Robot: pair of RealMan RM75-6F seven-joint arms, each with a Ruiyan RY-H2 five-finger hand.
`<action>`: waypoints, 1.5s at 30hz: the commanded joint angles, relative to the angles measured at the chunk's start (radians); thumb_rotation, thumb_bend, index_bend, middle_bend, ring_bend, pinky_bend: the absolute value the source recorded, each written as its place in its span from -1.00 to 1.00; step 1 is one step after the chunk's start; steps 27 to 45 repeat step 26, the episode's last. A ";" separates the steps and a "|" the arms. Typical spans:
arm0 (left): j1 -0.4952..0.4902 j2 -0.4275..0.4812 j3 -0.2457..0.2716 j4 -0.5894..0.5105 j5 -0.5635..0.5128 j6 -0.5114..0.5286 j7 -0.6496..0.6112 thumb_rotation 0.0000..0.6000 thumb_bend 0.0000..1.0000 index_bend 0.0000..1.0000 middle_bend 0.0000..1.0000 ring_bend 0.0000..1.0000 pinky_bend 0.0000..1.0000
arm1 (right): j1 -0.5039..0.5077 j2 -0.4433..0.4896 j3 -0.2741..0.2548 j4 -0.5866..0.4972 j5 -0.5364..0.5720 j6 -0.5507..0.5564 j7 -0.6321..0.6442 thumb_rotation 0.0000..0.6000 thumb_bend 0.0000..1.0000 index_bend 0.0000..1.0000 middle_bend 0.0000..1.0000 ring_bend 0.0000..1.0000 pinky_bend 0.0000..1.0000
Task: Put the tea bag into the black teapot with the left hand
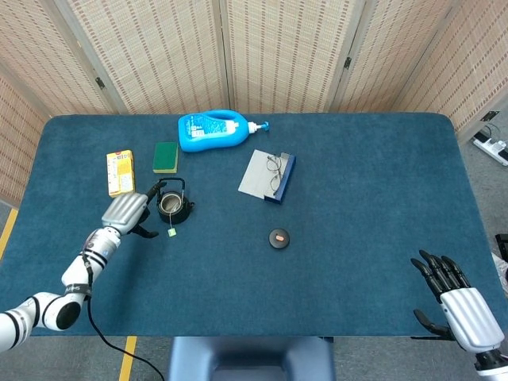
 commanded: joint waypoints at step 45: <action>0.723 0.085 0.301 -0.239 0.409 0.807 0.137 1.00 -0.67 -1.00 -1.00 -1.00 -1.00 | 0.047 -0.024 0.003 -0.030 0.046 -0.118 -0.087 1.00 -0.36 -1.00 -1.00 -1.00 -1.00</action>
